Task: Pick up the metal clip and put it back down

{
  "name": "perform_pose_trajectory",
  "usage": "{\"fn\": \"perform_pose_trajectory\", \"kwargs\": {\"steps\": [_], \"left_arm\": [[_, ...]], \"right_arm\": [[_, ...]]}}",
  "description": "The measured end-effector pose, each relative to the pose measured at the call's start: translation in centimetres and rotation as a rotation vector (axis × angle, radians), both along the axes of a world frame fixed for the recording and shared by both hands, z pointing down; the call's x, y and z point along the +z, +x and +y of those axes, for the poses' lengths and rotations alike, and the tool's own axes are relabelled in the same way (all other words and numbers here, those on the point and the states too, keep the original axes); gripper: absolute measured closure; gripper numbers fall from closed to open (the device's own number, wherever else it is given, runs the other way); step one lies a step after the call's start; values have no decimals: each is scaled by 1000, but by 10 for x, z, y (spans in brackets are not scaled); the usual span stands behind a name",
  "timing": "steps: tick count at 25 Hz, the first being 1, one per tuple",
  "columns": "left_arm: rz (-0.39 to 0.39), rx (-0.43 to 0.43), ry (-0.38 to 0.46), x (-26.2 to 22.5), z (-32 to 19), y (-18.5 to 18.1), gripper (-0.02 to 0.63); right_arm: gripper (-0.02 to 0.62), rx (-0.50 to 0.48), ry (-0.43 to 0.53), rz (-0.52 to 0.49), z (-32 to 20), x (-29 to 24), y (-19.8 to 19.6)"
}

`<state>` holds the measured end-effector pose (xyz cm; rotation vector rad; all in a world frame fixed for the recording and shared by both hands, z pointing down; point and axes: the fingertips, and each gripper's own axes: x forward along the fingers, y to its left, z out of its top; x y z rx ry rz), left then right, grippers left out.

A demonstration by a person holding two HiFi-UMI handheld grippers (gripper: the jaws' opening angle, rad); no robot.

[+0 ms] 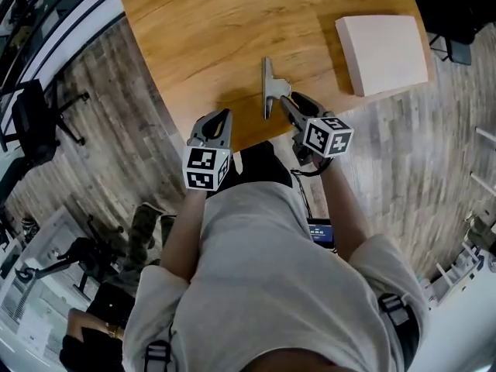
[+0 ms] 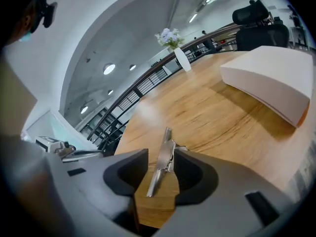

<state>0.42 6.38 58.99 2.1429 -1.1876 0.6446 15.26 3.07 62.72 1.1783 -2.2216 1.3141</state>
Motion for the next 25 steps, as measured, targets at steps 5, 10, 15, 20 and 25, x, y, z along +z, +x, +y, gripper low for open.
{"fn": "perform_pose_trajectory", "kwargs": {"steps": [5,10,15,20,25], "left_arm": [[3,8,-15,4,4,-17,580],[11,-22,-18,2,-1,-37,580],[25,-36,-22,0,-2,-43,580],[36,-47,-25,-2,-1,-47,580],[40,-60,-3,-10,-8,-53,580]], "right_arm": [[419,1,-59,13,-10,20,-6],[419,-57,-104,51,-11,32,-18],[521,-93,-100,81,-11,28,-26],[543,-113,-65,98,-14,18,-32],[549,-145,2,129,-23,1,-41]]}}
